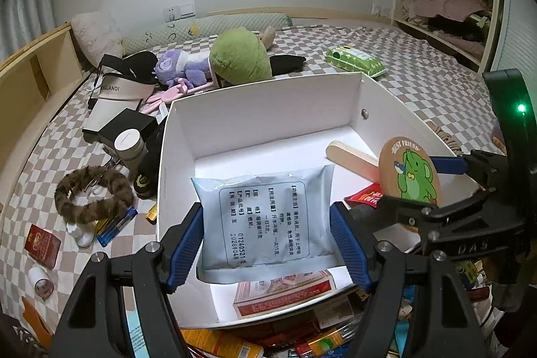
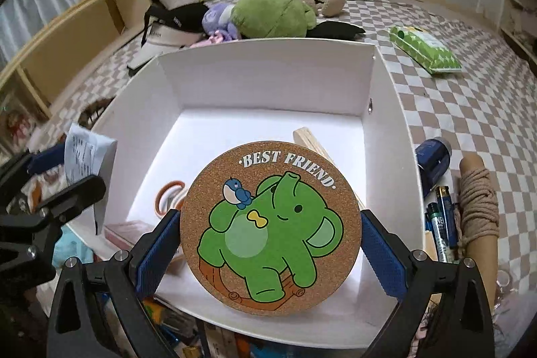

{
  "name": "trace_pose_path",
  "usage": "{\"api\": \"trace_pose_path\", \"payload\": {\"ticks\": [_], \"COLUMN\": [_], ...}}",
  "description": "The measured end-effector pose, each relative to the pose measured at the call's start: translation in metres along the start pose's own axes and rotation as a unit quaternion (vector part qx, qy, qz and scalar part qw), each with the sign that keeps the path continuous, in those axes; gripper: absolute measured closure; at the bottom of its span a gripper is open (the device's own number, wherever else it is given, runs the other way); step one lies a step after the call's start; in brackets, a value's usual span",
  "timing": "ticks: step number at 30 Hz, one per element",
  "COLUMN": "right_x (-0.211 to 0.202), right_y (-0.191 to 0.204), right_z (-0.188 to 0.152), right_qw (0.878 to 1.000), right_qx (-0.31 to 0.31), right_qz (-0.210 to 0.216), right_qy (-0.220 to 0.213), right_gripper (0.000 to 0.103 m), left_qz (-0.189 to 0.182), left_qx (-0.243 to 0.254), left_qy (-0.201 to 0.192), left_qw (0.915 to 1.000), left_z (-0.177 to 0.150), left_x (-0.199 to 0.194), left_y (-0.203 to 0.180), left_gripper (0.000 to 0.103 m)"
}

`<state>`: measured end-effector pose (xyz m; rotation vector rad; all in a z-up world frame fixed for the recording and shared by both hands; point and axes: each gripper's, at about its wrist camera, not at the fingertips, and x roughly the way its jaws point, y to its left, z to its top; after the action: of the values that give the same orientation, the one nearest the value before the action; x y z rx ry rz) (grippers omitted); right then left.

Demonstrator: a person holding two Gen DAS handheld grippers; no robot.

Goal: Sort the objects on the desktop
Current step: 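Open the right tool dropping the coaster while the left tool releases the packet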

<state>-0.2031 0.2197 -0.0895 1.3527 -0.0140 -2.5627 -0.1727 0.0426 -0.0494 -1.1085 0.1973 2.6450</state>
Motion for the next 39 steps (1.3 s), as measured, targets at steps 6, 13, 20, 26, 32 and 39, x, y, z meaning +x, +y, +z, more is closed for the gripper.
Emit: {"api": "trace_pose_path", "payload": {"ticks": [6,13,20,26,32,39], "right_x": [0.003,-0.004,-0.021,-0.025,-0.027,-0.029], "right_y": [0.006,0.001,-0.006,-0.002,0.002,0.001], "right_z": [-0.003,-0.004,-0.006,-0.008,-0.009,-0.009], "right_qw": [1.000,1.000,1.000,0.999,0.999,0.999], "right_qx": [-0.018,-0.008,0.010,0.013,0.008,0.010], "right_qz": [-0.005,0.005,0.021,0.036,0.033,0.035], "right_qy": [0.016,0.019,0.009,0.016,0.015,0.014], "right_gripper": [0.002,0.002,0.002,0.002,0.002,0.002], "left_qz": [-0.001,-0.003,-0.011,-0.012,-0.010,-0.008], "left_qx": [0.006,0.007,-0.007,-0.016,-0.022,-0.037], "left_qy": [0.004,0.009,0.026,0.053,0.084,0.096], "left_qw": [1.0000,0.9999,0.9996,0.9984,0.9962,0.9946], "left_z": [-0.001,0.000,0.003,0.002,-0.004,-0.007], "left_x": [0.002,0.008,0.019,0.031,0.038,0.041], "left_y": [-0.002,-0.004,-0.007,-0.011,-0.009,-0.006], "left_gripper": [0.029,0.028,0.029,0.029,0.028,0.011]}}
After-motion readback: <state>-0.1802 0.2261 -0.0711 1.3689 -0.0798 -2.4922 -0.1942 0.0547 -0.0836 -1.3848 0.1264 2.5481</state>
